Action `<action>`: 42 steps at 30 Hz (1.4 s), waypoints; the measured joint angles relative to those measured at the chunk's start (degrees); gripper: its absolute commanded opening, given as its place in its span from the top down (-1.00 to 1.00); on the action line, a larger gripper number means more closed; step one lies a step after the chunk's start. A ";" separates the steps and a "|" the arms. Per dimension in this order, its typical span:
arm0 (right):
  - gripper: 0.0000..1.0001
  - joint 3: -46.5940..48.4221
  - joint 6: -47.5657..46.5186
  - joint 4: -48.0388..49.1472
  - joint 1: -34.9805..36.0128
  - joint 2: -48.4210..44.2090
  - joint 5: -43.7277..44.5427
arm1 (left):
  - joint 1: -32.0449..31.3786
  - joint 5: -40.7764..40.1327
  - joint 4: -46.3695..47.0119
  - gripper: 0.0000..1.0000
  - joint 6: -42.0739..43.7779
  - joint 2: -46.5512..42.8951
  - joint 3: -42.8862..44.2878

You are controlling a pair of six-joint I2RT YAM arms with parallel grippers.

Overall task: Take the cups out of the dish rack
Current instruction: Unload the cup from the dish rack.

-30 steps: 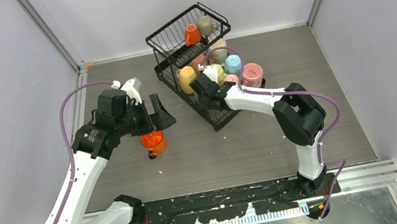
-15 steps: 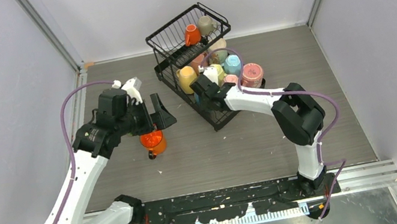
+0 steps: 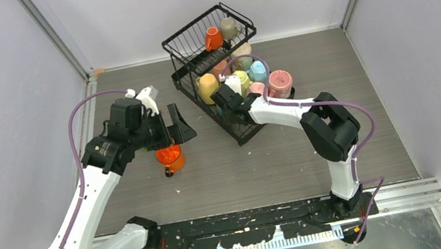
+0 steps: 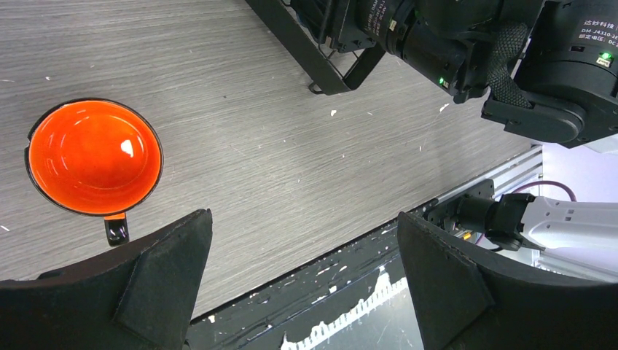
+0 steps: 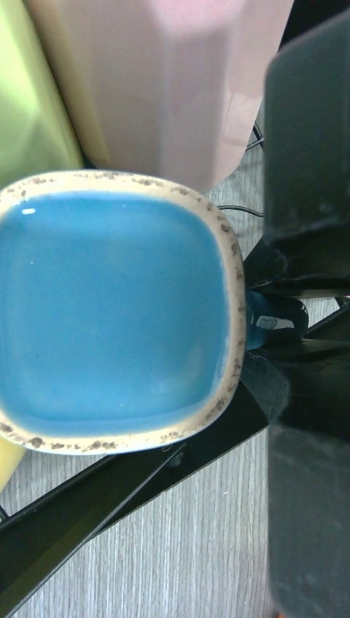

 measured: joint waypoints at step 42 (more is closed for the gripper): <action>0.99 -1.66 -3.93 -11.50 0.63 -18.99 -6.69 | 0.00 1.60 15.58 -0.99 -13.55 0.00 -7.67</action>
